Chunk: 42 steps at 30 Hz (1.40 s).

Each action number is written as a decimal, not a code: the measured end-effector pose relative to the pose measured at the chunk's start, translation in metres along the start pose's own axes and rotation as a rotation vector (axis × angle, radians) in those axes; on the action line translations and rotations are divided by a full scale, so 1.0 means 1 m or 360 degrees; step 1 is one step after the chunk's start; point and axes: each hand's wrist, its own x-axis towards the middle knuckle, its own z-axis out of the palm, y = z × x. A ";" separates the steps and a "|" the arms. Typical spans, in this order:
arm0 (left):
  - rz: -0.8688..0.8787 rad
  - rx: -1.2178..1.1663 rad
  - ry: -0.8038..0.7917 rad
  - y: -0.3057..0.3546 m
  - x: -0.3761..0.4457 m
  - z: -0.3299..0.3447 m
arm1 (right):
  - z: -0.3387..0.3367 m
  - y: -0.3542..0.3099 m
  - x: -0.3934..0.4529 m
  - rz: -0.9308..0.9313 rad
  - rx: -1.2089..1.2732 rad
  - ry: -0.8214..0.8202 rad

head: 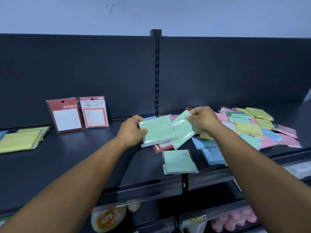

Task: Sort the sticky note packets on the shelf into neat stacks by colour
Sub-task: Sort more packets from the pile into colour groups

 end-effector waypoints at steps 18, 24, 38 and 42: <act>-0.0231 -0.0161 0.0333 -0.121 -0.074 -0.164 | 0.160 -0.139 -0.109 -0.0148 0.0560 -0.0322; -0.0284 -0.0138 0.0410 -0.174 -0.108 -0.232 | 0.232 -0.198 -0.159 -0.0150 0.0608 -0.0450; -0.0437 -0.0398 0.0498 -0.268 -0.159 -0.345 | 0.336 -0.293 -0.248 -0.0210 0.0702 -0.0595; -0.0499 -0.0375 0.0641 -0.292 -0.166 -0.379 | 0.359 -0.323 -0.268 -0.0447 0.0417 -0.0709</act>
